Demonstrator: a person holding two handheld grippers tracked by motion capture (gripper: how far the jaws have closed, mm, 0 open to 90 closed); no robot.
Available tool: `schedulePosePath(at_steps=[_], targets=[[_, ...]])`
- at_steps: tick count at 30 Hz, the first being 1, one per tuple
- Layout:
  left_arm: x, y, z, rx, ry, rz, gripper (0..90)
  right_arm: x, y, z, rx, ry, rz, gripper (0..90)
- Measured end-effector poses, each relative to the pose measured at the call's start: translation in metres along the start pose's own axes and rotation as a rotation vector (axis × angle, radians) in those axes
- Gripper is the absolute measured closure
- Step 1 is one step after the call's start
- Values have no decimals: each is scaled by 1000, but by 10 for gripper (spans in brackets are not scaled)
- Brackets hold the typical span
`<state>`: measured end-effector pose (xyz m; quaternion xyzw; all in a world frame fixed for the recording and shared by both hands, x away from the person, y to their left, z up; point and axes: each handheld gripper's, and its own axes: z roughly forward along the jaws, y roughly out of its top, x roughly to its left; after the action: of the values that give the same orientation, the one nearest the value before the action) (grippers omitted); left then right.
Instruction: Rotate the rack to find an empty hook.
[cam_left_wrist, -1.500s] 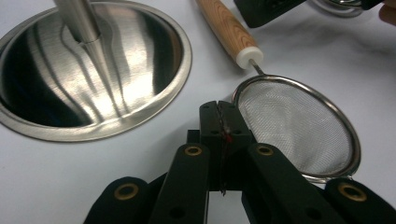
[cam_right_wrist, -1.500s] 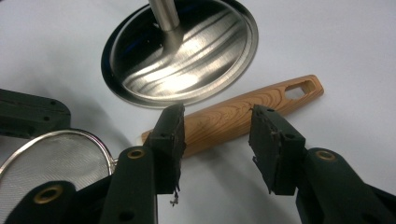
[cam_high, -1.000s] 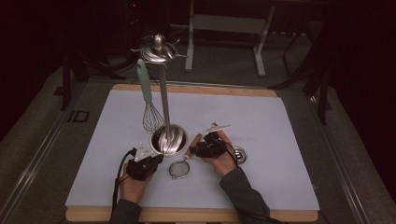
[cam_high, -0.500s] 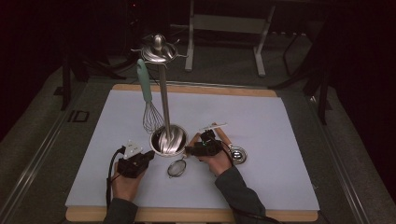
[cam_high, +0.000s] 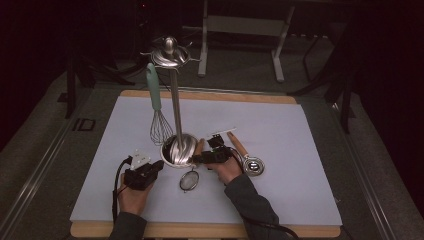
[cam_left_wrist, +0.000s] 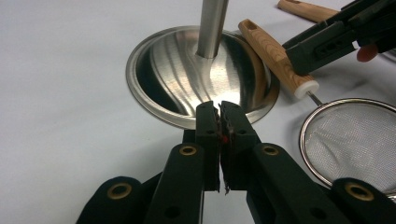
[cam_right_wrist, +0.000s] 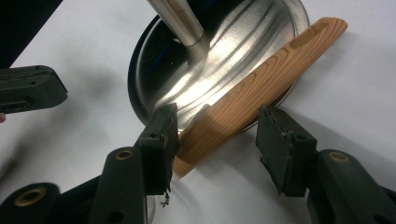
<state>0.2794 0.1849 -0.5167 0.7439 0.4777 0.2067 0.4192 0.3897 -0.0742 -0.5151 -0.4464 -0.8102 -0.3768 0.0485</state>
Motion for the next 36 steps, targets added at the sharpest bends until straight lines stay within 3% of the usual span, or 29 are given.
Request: schedulePosePath(at_steps=[2,6,13,18,25,36], targets=[[0,0,0,-1,1,-1,866,0,0,0,3,8,9,499],[0,0,0,-2,4,0,863,4,0,5,25,72,17,505],[4,0,-4,-16,15,-6,860,11,5,20,52,74,50,557],[9,-1,-7,-22,23,-18,856,12,8,21,54,66,83,601],[12,-2,-7,-17,35,-21,851,9,8,13,25,60,111,689],[22,-5,-5,-30,53,-14,842,9,11,-15,-26,32,55,717]])
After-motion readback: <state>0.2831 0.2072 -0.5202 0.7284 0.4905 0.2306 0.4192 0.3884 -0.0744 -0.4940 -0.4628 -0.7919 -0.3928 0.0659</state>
